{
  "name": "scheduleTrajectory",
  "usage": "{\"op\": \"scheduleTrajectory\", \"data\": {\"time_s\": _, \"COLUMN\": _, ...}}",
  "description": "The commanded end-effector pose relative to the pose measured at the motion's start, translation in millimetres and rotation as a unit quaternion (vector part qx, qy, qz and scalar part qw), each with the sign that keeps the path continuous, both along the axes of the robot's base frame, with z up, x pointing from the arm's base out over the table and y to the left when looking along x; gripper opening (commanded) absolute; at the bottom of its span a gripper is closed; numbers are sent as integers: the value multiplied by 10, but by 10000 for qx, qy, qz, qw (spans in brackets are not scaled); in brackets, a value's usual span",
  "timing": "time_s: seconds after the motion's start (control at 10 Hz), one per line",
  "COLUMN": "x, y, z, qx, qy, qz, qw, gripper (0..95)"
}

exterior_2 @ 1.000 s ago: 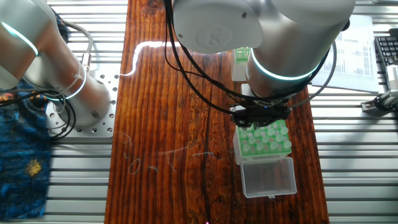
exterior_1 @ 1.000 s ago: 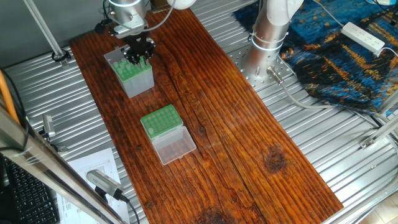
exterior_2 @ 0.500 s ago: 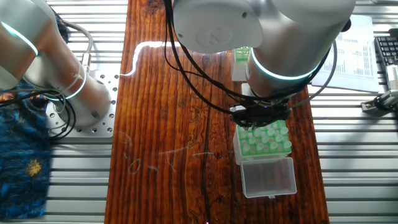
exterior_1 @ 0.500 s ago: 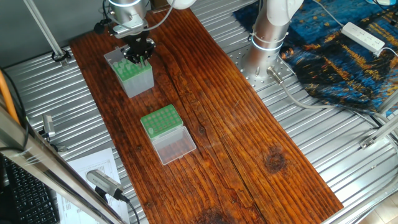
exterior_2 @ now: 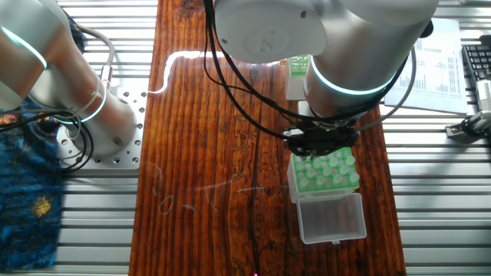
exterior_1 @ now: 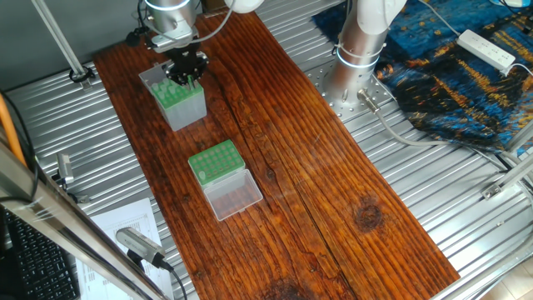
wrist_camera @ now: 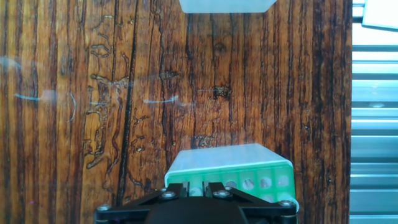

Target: Transfer all large pipette tips from one holder to another

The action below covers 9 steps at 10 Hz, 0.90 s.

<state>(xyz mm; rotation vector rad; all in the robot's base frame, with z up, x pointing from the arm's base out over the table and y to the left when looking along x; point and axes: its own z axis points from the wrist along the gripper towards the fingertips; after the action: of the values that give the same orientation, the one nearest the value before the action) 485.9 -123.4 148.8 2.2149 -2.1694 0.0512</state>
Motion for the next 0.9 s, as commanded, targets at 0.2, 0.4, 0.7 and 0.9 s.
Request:
{"op": "scheduleTrajectory", "data": {"time_s": 0.2, "x": -1, "y": 3, "z": 21, "qx": 12, "qy": 23, "qz": -17, "qw": 10000, "gripper": 0}}
{"op": "scheduleTrajectory", "data": {"time_s": 0.4, "x": 15, "y": 2, "z": 34, "qx": 14, "qy": 53, "qz": -20, "qw": 10000, "gripper": 0}}
{"op": "scheduleTrajectory", "data": {"time_s": 0.7, "x": 20, "y": 5, "z": 61, "qx": 16, "qy": 116, "qz": -25, "qw": 9999, "gripper": 0}}
{"op": "scheduleTrajectory", "data": {"time_s": 0.9, "x": 19, "y": 8, "z": 75, "qx": 20, "qy": 118, "qz": -25, "qw": 9999, "gripper": 0}}
